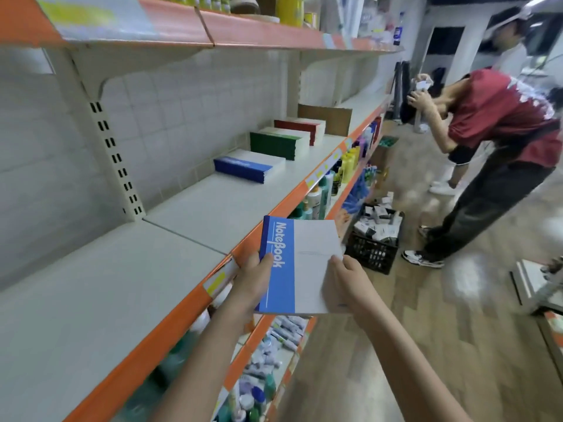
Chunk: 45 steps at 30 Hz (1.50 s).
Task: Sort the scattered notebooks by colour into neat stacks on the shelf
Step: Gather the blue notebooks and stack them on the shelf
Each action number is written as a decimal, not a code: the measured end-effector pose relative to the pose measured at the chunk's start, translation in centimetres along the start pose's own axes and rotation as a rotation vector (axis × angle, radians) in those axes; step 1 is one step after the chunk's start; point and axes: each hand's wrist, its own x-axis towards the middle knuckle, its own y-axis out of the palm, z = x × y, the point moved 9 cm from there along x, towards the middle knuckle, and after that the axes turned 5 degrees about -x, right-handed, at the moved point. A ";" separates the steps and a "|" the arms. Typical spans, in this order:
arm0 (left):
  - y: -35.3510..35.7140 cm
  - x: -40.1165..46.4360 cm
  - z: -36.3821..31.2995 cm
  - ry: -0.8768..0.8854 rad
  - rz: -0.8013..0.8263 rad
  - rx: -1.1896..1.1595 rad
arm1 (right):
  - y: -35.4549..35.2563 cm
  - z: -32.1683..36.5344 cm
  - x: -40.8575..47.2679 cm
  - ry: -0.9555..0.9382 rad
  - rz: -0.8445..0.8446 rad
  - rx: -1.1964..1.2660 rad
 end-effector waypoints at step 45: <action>3.1 38.1 -9.4 -0.051 -0.672 -0.173 | 3.7 16.0 48.2 -0.353 0.446 -0.105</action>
